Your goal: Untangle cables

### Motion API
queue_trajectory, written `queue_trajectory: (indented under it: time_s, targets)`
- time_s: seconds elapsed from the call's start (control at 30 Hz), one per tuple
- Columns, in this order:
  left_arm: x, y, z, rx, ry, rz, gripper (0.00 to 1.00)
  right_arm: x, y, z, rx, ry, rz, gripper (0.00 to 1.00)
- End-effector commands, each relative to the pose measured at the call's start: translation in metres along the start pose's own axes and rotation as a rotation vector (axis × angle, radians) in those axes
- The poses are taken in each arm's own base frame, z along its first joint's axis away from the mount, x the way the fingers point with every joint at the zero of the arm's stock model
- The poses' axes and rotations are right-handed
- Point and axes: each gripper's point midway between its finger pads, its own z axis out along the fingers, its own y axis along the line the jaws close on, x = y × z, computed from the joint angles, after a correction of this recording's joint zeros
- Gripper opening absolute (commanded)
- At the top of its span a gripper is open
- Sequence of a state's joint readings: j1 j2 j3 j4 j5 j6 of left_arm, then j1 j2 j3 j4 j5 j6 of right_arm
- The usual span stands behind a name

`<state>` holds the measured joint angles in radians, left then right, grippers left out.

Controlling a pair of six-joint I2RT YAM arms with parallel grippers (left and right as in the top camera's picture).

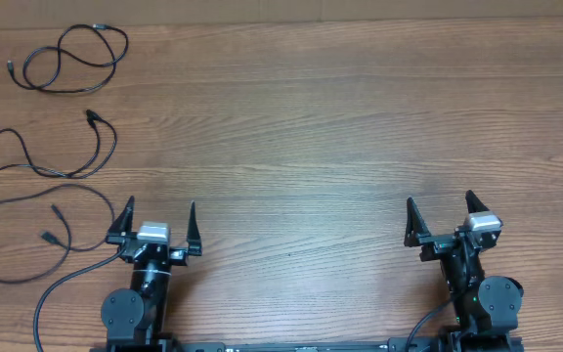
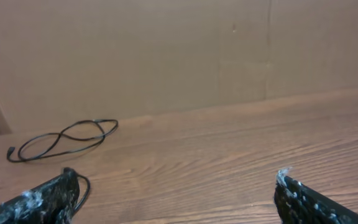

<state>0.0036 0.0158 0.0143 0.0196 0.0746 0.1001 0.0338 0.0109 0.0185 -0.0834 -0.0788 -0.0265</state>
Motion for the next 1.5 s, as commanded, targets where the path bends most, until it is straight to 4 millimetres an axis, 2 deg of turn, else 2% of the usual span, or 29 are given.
queue_trajectory:
  time_s: [0.0, 0.17, 0.3, 0.4, 0.47, 0.93, 1.1, 1.47]
  targets:
    - [0.002, 0.004, 0.000, -0.022, -0.002, -0.038, 0.99, 0.003, 0.001, 0.000, -0.006, 0.000, -0.001, 1.00]
    - [-0.004, 0.016, -0.001, -0.080, -0.031, -0.133, 1.00, 0.003, 0.001, 0.000, -0.006, 0.000, -0.001, 1.00]
    - [-0.010, 0.021, -0.002, -0.105, -0.057, -0.145, 0.99, 0.003, 0.001, 0.000, -0.006, 0.000, -0.001, 1.00]
    - [0.004, 0.021, -0.002, -0.112, 0.002, -0.148, 1.00, 0.003, 0.001, 0.000, -0.006, 0.000, -0.001, 1.00]
    - [0.029, 0.019, -0.003, -0.110, 0.102, -0.148, 1.00, 0.003, 0.001, 0.000, -0.006, 0.000, -0.001, 1.00]
    - [0.028, 0.014, -0.002, -0.087, 0.099, -0.156, 1.00, 0.003, 0.001, 0.000, -0.006, 0.000, -0.001, 1.00]
    - [0.027, 0.009, -0.002, -0.067, 0.101, -0.077, 1.00, 0.003, 0.001, 0.000, -0.006, 0.000, -0.001, 1.00]
    - [0.028, 0.010, -0.002, -0.073, 0.102, -0.109, 0.99, 0.003, 0.001, 0.000, -0.006, 0.000, -0.001, 1.00]
